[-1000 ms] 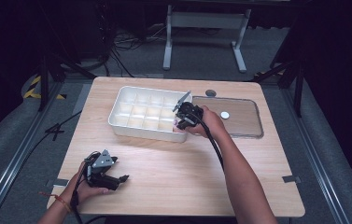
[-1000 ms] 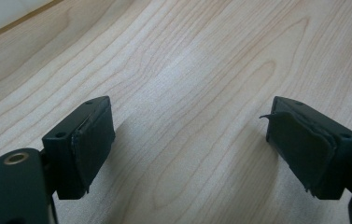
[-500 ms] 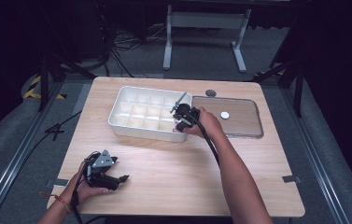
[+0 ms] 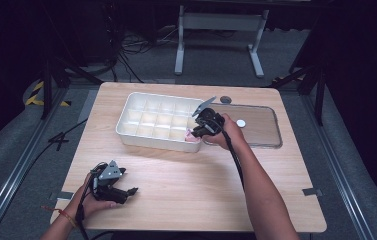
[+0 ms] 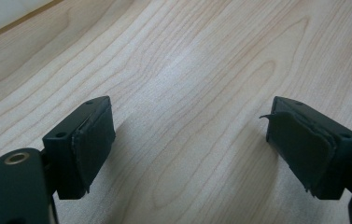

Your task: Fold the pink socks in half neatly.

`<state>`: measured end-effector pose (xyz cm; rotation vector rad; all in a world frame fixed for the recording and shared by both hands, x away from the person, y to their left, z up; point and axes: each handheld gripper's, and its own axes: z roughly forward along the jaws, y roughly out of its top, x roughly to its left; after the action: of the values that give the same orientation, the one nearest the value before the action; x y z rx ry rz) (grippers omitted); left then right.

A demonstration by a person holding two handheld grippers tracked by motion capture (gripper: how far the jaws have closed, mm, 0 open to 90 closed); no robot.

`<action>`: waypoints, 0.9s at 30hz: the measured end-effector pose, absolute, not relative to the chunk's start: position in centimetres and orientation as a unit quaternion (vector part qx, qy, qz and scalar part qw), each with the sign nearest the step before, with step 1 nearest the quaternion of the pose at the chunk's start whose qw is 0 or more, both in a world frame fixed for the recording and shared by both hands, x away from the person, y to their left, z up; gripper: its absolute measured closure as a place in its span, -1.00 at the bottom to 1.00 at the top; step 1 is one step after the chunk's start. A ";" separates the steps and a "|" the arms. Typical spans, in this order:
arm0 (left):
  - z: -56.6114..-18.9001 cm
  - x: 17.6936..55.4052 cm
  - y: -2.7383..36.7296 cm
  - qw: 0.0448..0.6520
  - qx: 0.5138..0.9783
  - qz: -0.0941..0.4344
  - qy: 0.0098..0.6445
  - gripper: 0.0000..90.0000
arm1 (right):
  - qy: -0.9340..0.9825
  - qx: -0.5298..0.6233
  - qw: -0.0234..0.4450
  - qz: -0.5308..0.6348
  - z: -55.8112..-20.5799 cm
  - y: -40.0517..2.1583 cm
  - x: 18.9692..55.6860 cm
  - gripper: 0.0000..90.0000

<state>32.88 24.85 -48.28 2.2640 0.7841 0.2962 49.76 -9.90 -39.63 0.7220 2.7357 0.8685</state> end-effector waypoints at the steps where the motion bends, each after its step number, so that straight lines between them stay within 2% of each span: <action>1: -48.3 32.9 24.9 0.356 0.877 0.115 0.303 -0.65 | 0.916 0.246 0.094 0.301 -39.3 -10.3 49.6 0.71; 14: -48.2 33.0 24.9 0.353 0.879 0.117 0.298 -0.65 | 0.909 0.225 0.131 0.326 -37.8 -12.1 46.8 0.65; 23: -48.3 32.9 24.9 0.354 0.878 0.116 0.301 -0.65 | 0.908 0.225 0.148 0.323 -37.2 -13.4 45.1 0.45; 27: -48.3 32.9 24.9 0.354 0.877 0.116 0.304 -0.65 | 0.910 0.223 0.158 0.313 -37.2 -13.8 44.2 0.29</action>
<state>32.87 24.85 -48.27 2.2668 0.7850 0.2990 44.20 -13.85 -37.20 0.6370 2.6028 0.8955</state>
